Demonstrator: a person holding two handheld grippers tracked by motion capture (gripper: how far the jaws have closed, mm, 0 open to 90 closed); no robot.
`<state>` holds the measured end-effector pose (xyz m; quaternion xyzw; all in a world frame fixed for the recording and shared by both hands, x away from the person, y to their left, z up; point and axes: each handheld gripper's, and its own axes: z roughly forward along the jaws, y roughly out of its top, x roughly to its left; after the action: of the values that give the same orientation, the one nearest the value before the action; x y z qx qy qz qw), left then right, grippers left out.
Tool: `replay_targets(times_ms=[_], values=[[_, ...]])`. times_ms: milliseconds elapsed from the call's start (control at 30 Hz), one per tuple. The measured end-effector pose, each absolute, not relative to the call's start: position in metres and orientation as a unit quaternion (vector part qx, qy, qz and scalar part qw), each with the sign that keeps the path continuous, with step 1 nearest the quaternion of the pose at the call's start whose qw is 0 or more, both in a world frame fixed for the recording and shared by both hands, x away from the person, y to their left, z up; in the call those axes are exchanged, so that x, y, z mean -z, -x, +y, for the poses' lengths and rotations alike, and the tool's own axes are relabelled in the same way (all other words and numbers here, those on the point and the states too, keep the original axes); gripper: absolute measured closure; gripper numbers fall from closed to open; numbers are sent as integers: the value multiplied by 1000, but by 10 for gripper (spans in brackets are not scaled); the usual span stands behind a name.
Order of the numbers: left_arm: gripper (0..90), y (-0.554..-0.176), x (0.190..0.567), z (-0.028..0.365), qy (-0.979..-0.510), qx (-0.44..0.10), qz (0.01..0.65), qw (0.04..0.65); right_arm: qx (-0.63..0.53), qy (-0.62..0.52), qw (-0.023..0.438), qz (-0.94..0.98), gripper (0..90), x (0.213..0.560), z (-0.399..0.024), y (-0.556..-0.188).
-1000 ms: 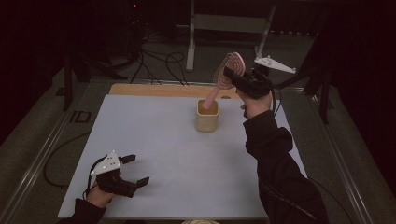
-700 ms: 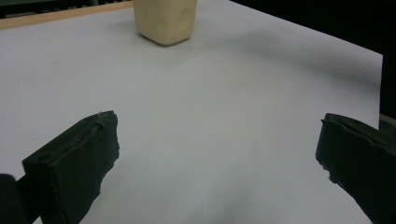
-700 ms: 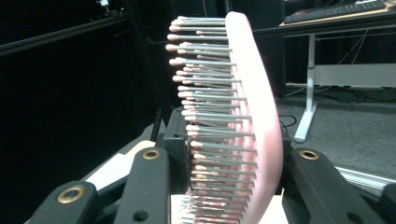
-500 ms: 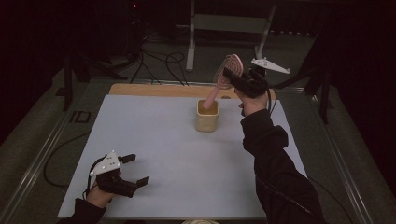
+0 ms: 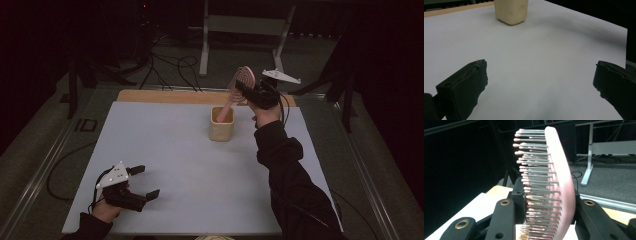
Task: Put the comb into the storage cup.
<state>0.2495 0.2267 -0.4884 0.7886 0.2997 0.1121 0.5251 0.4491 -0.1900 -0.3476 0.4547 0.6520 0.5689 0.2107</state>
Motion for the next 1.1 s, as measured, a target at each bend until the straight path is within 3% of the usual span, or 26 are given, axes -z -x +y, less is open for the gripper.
replay_targets(times_ms=[1100], values=[[1,-249,488,227,-787,-114,295,529,-554,-462,189,666,640,384,-183,-458]])
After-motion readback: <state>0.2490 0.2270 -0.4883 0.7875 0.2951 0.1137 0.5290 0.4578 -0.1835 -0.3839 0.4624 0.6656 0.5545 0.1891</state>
